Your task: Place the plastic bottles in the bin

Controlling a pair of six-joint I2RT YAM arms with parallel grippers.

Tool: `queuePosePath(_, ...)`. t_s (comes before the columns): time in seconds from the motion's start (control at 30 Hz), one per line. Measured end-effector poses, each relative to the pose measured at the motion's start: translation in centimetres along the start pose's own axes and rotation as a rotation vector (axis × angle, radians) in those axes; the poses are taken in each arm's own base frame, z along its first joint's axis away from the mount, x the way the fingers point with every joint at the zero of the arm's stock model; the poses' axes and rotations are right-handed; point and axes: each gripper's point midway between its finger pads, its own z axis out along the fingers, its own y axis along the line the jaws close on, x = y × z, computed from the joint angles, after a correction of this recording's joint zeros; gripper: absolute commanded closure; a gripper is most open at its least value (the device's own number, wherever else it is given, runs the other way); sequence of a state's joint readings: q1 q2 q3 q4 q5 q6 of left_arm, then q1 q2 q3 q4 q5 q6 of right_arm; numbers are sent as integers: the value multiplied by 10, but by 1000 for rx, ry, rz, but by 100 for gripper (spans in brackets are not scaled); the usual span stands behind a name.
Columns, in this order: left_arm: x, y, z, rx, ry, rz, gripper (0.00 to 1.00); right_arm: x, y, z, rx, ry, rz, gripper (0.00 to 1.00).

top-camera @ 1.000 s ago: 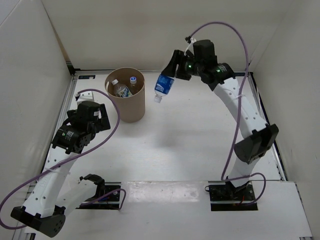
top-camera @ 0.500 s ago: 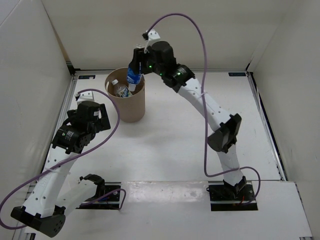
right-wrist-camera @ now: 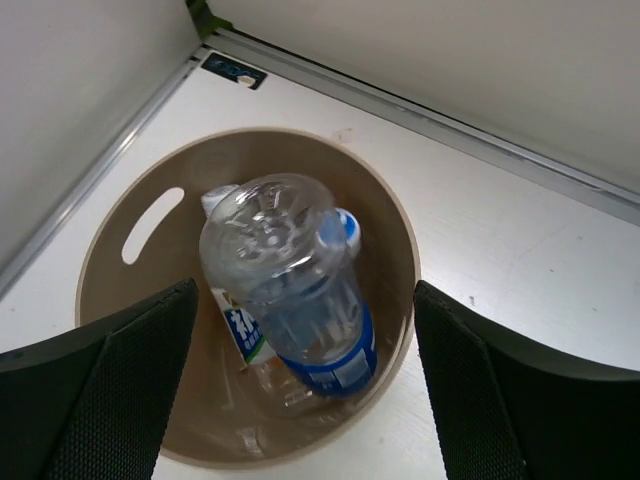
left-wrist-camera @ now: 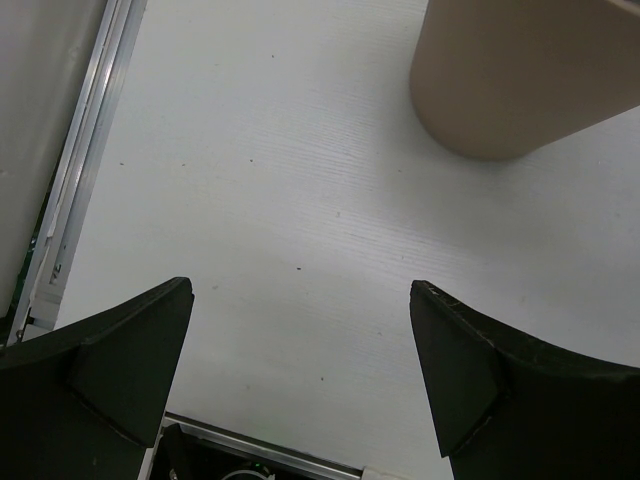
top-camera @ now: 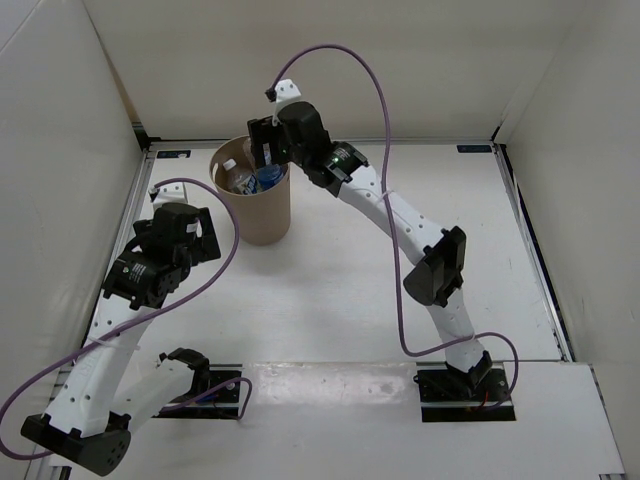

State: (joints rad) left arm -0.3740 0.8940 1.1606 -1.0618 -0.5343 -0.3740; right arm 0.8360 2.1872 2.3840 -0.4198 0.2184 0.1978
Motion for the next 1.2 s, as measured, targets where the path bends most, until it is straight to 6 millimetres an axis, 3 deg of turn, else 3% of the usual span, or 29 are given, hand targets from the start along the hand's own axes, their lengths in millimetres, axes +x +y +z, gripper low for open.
queuePosePath(0.1,0,0,0,0,0,0,0,-4,4,-14,60,-3,-46,10)
queuePosePath(0.2,0,1,0,-3,0,-2,0,-23,5,-53,125,-24,-92,10)
queuePosePath(0.3,0,1,0,-5,1,-4,0,-46,-5,-123,184,-61,-99,10)
queuePosePath(0.37,0,1,0,-4,0,-4,0,-54,-28,-178,240,-84,-69,10)
queuePosePath(0.43,0,1,0,-1,-1,-6,0,-46,-63,-227,311,-91,-13,10)
queuePosePath(0.57,-1,0,-3,17,-6,-12,0,21,-152,-283,491,22,79,10)
queuePosePath(0.67,-1,-1,-6,36,-10,-19,0,108,-209,-308,628,228,142,10)
queuePosePath(0.73,-1,-3,-8,53,-12,-25,0,158,-227,-321,685,353,174,10)
queuePosePath(0.77,0,-4,-9,63,-13,-28,0,183,-227,-331,694,418,183,10)
queuePosePath(0.83,0,-6,-11,79,-13,-31,0,204,-221,-345,690,455,186,10)
queuePosePath(1.0,1,-11,-10,101,-4,-31,0,172,-190,-366,615,242,168,10)
queuePosePath(1.2,1,-12,-9,104,0,-31,0,150,-177,-393,569,171,190,10)
